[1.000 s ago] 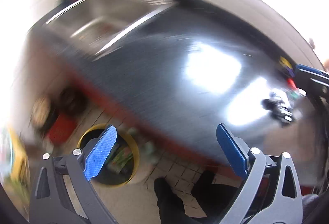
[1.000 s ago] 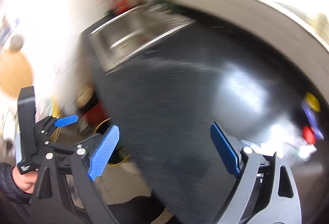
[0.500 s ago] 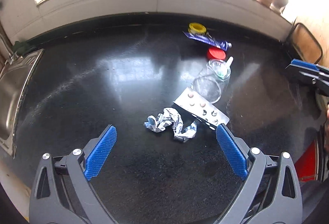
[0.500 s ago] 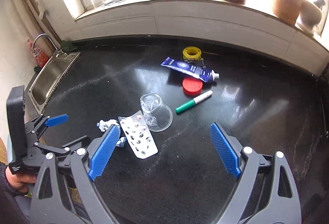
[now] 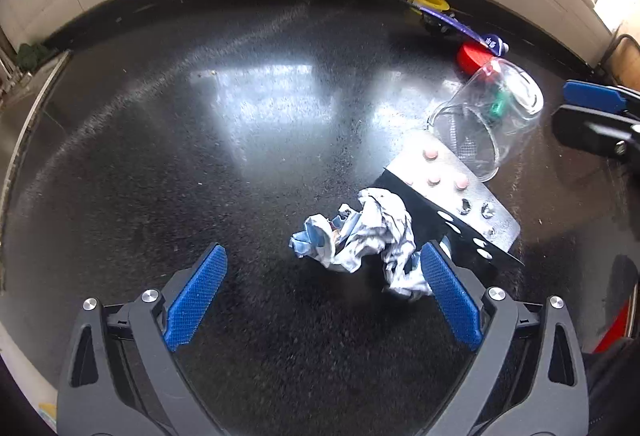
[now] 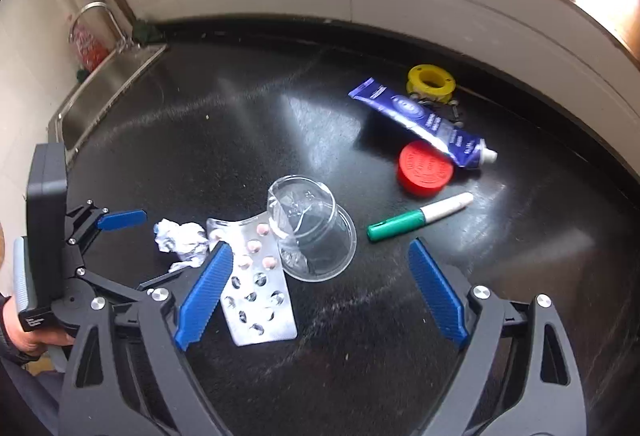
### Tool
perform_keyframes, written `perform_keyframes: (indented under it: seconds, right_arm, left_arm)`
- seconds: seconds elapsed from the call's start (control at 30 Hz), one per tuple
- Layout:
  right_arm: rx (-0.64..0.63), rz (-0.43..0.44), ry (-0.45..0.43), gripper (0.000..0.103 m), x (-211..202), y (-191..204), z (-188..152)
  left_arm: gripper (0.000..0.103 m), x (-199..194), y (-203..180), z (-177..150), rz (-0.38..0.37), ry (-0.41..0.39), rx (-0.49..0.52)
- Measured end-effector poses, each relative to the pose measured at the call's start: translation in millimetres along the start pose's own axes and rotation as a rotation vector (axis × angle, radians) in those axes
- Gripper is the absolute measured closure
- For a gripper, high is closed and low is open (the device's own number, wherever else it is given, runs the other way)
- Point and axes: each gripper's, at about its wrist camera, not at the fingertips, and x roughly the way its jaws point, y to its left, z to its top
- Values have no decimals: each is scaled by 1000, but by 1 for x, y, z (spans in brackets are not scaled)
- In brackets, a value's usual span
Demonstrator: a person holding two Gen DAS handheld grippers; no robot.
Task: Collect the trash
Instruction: 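Return both tools to the countertop, then grasp the crumpled foil with the left tool while the right tool grasps the clear plastic cup, then carry foil and clear cup over the bin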
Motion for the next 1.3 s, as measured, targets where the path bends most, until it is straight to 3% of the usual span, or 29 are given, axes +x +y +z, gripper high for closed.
perform_keyframes:
  seconds: [0.07,0.13,0.2,0.23,0.27,0.33,0.37,0.4,0.5,0.67,0.93,1.1,1.3]
  right_arm:
    - [-17,6,35,22,19,1,3]
    - [-35,8,60,26,34,3,5]
    - [-50,6,79,35,44,4,6]
    - [-55,11,92,45,50,4,6]
    - [-59,18,110,55,54,3,5]
    - [-54,21,100,62,53,2,4]
    - [-53,20,99,63,52,1,4]
    - [-51,18,91,64,50,1,4]
    - [-41,14,58,65,35,-1,6]
    - [1,9,7,65,7,-9,9]
    - [45,-22,19,65,0,-17,-7]
    - [28,-33,-8,65,-15,-7,-10]
    - [-33,2,-56,65,-34,31,8]
  left_arm:
    - [8,6,-1,1,5,-12,4]
    - [8,10,-9,4,39,-30,69]
    - [8,13,-18,6,44,-41,133]
    - [9,13,-20,7,38,-46,148]
    - [14,13,-22,8,34,-51,158]
    - [35,9,-27,9,29,-75,178]
    - [53,7,-29,10,29,-78,182]
    - [63,6,-30,12,34,-73,182]
    - [65,1,-28,15,12,-53,149]
    - [65,-20,-24,13,21,-84,125]
    - [65,-24,-15,7,22,-89,79]
    - [65,-30,-6,4,27,-100,37]
    - [65,-72,19,-5,39,-177,-49]
